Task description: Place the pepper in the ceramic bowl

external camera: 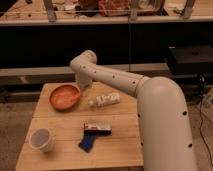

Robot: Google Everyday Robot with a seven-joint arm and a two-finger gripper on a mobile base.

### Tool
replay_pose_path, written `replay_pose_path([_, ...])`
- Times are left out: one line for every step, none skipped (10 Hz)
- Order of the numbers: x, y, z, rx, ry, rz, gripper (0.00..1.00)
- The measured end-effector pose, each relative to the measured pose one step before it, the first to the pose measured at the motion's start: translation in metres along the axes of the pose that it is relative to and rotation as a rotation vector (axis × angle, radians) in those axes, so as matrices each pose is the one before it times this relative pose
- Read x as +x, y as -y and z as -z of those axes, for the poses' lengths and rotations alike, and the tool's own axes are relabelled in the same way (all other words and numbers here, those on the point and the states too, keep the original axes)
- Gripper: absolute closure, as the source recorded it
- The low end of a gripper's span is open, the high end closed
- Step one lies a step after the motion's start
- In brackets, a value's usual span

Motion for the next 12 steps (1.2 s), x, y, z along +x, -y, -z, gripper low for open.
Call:
replay_pose_path([-0.00136,0.00172,-0.00316,-0.00166,0.00982,-0.00582,0.99])
replay_pose_path([-0.00375,0.00131,-0.00530,-0.00396,0.01248,-0.00486,0.99])
replay_pose_path([-0.00096,0.00048,-0.00368,-0.00108,0.00613,-0.00632,0.99])
replay_pose_path([0.00017,0.00129,-0.00008,0.00142,0.00471,-0.00756,0.99])
replay_pose_path([-0.00151,0.00287,-0.00182,-0.00138,0.00400,-0.00417,0.99])
replay_pose_path([-0.00413,0.00358,-0.00124,-0.00027,0.00762,0.00153,0.99])
replay_pose_path([-0.00061,0.00038,-0.00283,-0.00391,0.00674,-0.00181,0.99])
replay_pose_path([0.00003,-0.00024,-0.00269,-0.00292,0.00706,-0.00372,0.99])
replay_pose_path([0.00004,-0.00031,-0.00318,-0.00346,0.00761,-0.00396,0.99])
replay_pose_path([-0.00218,0.00175,-0.00128,-0.00160,0.00688,0.00080,0.99])
replay_pose_path([-0.00123,0.00299,-0.00220,-0.00226,0.00630,-0.00432,0.99])
replay_pose_path([-0.00399,0.00345,-0.00246,-0.00239,0.00443,-0.00172,0.99])
